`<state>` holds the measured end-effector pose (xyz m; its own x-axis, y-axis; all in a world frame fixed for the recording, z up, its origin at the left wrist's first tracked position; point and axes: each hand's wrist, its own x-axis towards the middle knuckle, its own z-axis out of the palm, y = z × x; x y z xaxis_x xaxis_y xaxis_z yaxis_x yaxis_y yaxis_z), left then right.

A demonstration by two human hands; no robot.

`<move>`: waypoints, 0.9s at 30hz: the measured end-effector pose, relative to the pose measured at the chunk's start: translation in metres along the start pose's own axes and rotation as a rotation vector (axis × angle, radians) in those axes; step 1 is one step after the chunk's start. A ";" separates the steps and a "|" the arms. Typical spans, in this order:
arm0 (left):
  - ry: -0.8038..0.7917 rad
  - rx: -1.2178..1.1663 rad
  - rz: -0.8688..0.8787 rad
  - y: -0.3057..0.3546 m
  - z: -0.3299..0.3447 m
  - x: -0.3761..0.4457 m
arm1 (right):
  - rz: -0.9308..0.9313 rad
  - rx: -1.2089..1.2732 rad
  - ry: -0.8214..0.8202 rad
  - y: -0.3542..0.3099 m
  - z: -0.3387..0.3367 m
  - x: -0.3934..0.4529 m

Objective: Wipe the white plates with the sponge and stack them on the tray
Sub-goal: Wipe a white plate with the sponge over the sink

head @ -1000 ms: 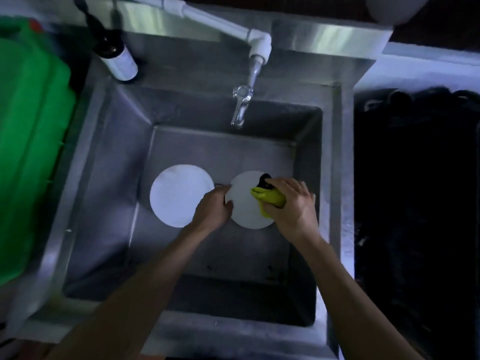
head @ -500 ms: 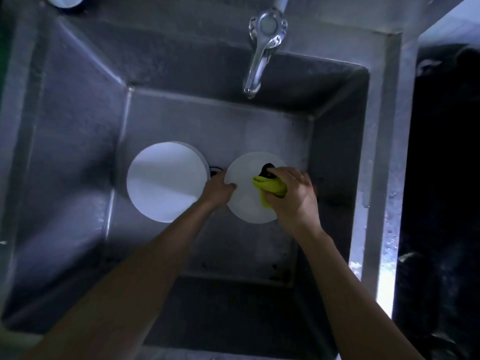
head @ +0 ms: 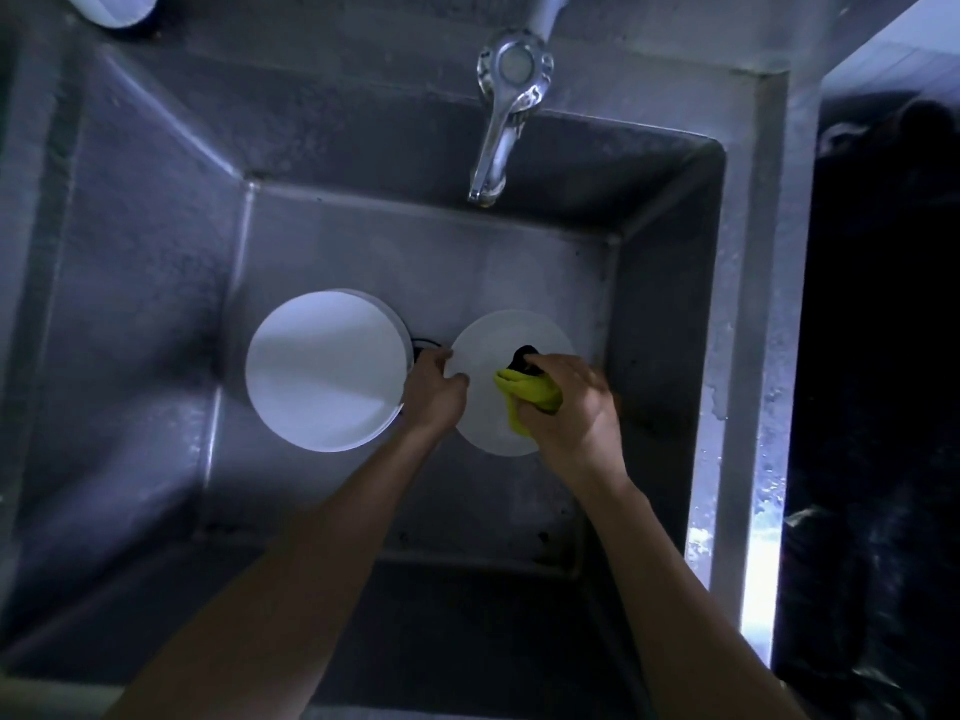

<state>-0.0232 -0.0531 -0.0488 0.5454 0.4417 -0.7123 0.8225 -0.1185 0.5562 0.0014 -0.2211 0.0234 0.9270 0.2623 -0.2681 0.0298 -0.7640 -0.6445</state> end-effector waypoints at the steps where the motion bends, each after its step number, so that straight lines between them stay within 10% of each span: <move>1: 0.017 -0.035 -0.009 0.001 0.001 -0.003 | -0.004 0.000 0.001 -0.001 -0.001 -0.003; 17: -0.243 -0.214 -0.120 0.004 0.000 -0.043 | 0.002 0.016 0.038 -0.001 -0.016 -0.059; 27: -0.132 -0.384 -0.083 0.013 -0.059 -0.105 | -0.017 0.021 0.016 -0.037 -0.059 -0.091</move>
<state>-0.0796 -0.0491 0.0583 0.5164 0.3154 -0.7962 0.7582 0.2638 0.5963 -0.0624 -0.2513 0.1139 0.9322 0.2659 -0.2455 0.0381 -0.7466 -0.6642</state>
